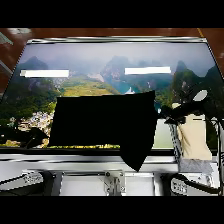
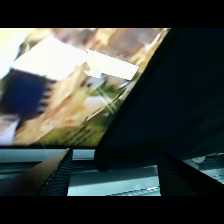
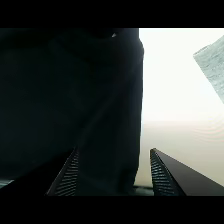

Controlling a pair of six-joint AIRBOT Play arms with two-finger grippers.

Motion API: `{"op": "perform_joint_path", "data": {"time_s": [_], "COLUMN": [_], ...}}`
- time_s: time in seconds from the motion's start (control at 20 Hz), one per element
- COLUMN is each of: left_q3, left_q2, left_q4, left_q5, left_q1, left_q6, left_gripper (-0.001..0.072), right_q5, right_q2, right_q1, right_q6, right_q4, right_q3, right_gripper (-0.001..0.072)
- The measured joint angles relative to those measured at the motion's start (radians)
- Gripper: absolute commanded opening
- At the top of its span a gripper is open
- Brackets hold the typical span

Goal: Fold the shirts.

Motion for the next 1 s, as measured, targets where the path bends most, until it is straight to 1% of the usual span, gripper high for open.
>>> {"op": "perform_joint_path", "data": {"time_s": [0.35,0.4,0.45,0.55,0.6,0.65,0.7,0.85,1.0], "left_q3": [-0.011,-0.011,-0.011,-0.013,-0.013,-0.013,-0.012,-0.011,-0.011], "left_q2": [-0.069,-0.08,-0.089,-0.109,-0.114,-0.118,-0.121,-0.125,-0.126], "left_q4": [-0.095,-0.111,-0.114,-0.115,-0.114,-0.114,-0.119,-0.126,-0.133], "left_q5": [0.029,0.034,0.037,0.059,0.065,0.062,0.055,0.025,0.005], "left_q1": [-0.131,-0.149,-0.164,-0.193,-0.204,-0.21,-0.216,-0.225,-0.229], "left_q6": [0.005,0.005,0.005,0.009,0.013,0.016,0.021,0.033,0.041], "left_gripper": [0.0584,0.0555,0.0397,0.0163,0.0107,0.0098,0.0044,0.0045,0.0045], "right_q5": [-0.029,-0.028,-0.027,-0.021,-0.018,-0.008,0.004,0.056,0.073], "right_q2": [0.002,0.002,0.002,0.002,0.002,0.002,0.002,0.011,0.064], "right_q1": [0.0,0.0,0.0,0.0,0.0,0.0,0.0,0.0,0.0], "right_q6": [-0.007,-0.007,-0.007,-0.007,-0.008,-0.008,-0.009,-0.026,-0.035], "right_q4": [0.008,0.008,0.008,0.008,0.009,0.008,0.007,0.005,0.036], "right_q3": [-0.006,-0.006,-0.006,-0.006,-0.006,-0.006,-0.007,-0.04,-0.148], "right_gripper": [0.0578,0.0578,0.0578,0.0578,0.0578,0.0579,0.0579,0.0578,0.0578]}}
